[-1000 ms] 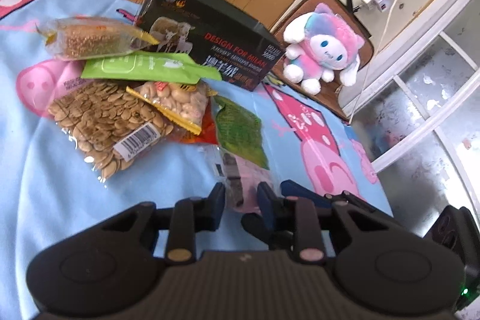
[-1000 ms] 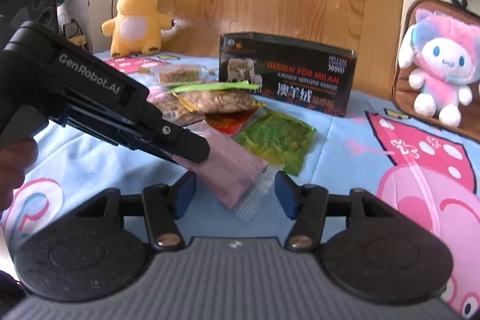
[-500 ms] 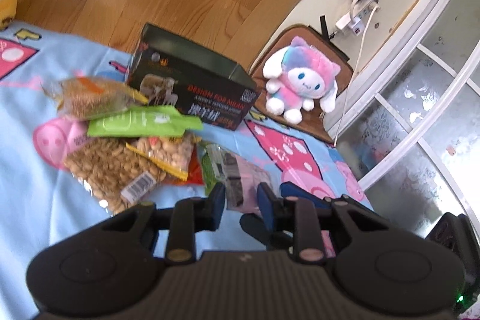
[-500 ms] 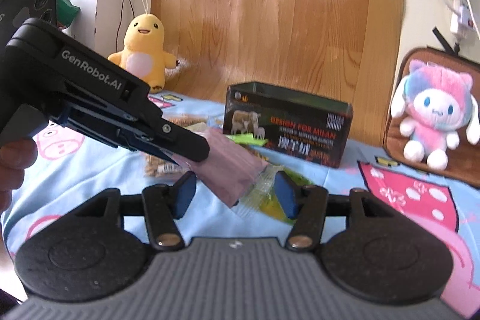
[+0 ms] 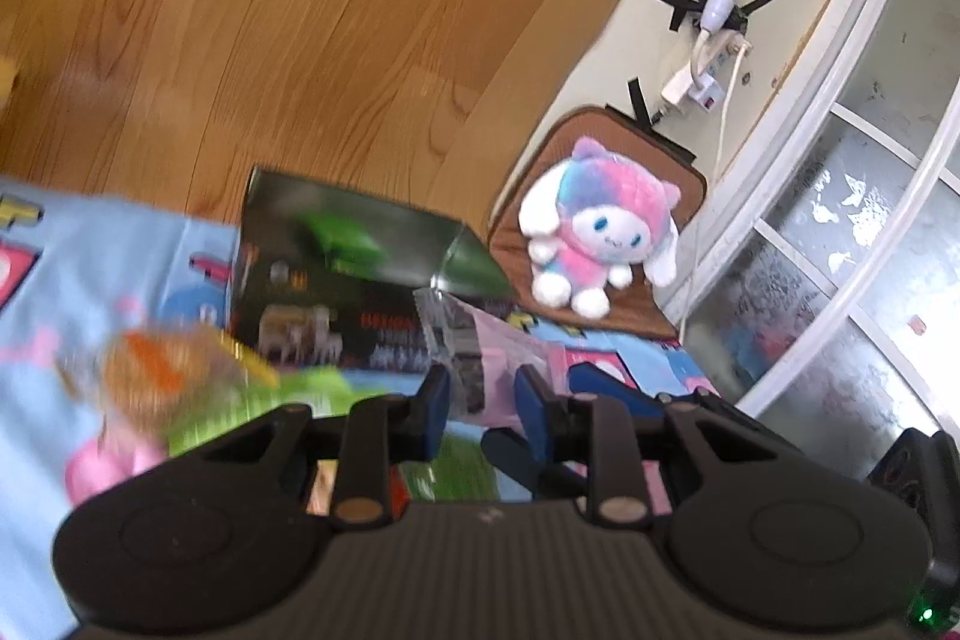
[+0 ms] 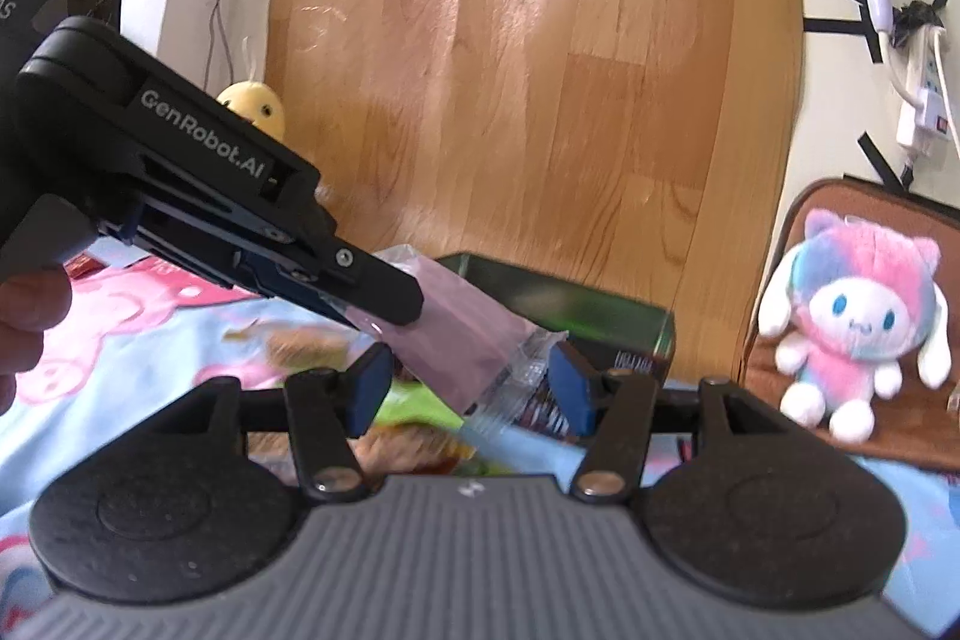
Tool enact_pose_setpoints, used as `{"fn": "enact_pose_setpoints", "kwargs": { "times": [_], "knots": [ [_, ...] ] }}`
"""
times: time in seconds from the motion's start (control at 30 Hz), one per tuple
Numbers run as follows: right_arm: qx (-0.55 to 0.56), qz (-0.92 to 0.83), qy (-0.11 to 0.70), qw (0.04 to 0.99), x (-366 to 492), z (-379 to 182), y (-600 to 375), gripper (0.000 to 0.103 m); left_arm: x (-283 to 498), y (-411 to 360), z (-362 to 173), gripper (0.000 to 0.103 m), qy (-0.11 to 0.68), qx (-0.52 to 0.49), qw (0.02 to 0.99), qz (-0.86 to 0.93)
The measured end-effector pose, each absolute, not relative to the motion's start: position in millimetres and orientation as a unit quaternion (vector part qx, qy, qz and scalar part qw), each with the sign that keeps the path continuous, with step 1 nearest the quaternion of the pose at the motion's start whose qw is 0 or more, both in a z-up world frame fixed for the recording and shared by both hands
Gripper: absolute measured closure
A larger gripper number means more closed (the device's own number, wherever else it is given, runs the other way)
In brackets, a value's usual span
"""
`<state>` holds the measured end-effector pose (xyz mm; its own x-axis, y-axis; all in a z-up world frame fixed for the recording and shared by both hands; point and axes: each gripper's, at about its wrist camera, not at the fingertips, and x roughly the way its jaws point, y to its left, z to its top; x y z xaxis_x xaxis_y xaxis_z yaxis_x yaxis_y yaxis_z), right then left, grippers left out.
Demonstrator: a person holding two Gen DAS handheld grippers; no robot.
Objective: Organize snacks
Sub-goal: 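Carry the pink packet with the left tool into the black box, release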
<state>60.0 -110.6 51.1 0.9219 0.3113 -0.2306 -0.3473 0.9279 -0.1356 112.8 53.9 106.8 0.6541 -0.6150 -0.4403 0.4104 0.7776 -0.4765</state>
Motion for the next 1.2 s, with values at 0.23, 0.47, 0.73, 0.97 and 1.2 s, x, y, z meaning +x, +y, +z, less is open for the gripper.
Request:
{"fn": "enact_pose_setpoints", "kwargs": {
  "times": [0.23,0.47,0.73,0.97,1.2],
  "knots": [
    [-0.084,0.169,0.100,0.977,119.8,58.7,-111.1,0.043,171.0,51.5,116.6,0.079,0.291,-0.157,0.904,-0.270],
    [-0.077,0.172,0.117,0.975,169.8,50.9,-105.8,0.043,223.2,54.0,106.0,0.078,0.300,-0.154,0.909,-0.245],
    [-0.070,0.173,0.148,0.971,202.0,36.6,-96.0,0.037,254.0,58.0,82.7,0.075,0.316,-0.162,0.910,-0.214],
    [-0.058,0.168,0.130,0.975,168.5,43.7,-106.4,0.032,237.6,59.4,85.7,0.062,0.306,-0.152,0.917,-0.204],
    [-0.015,0.182,0.144,0.973,115.9,39.5,-126.5,0.034,175.5,86.8,104.8,0.059,0.264,-0.170,0.923,-0.220]
  ]
}}
